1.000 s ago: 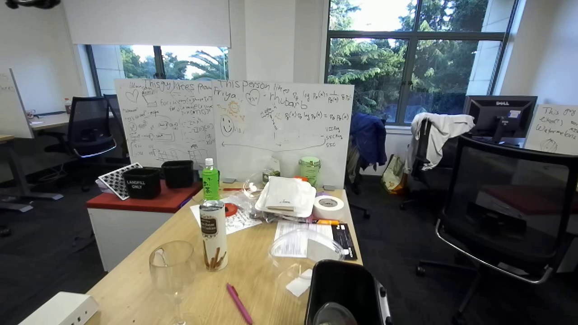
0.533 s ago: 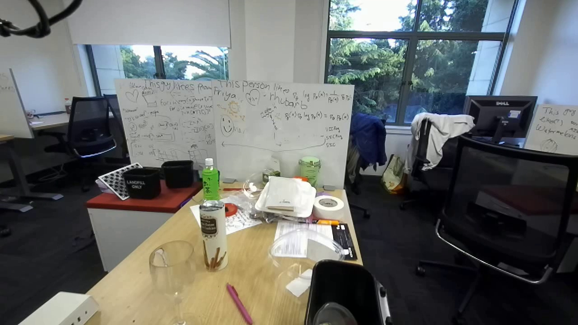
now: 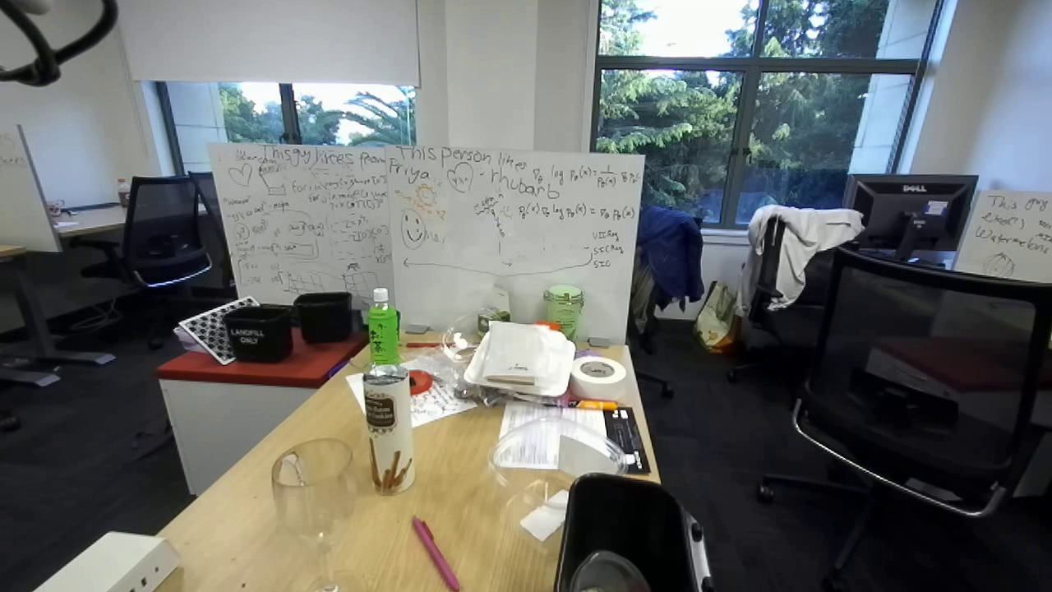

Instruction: Place the white package in the clear container

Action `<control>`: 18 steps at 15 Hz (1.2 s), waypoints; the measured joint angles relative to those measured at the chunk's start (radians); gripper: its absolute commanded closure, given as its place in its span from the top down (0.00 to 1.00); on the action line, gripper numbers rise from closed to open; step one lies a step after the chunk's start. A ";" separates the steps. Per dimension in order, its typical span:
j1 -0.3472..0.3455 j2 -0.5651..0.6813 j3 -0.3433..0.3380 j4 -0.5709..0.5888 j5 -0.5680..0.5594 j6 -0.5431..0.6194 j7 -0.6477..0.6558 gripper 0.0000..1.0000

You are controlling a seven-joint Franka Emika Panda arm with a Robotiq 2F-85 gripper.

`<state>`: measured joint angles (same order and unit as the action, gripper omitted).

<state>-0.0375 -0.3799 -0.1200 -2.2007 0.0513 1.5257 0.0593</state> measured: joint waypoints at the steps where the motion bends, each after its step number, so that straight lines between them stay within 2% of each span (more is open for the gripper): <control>1: 0.000 0.000 0.000 0.000 0.000 0.000 0.000 1.00; 5: 0.008 0.012 0.035 -0.033 0.010 0.003 0.005 1.00; 11: 0.032 0.032 0.124 -0.196 0.098 0.071 0.150 1.00; 14: 0.044 0.032 0.141 -0.262 0.156 0.088 0.165 1.00; 18: 0.045 0.031 0.140 -0.265 0.161 0.091 0.166 1.00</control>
<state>0.0073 -0.3494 0.0199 -2.4659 0.2127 1.6166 0.2248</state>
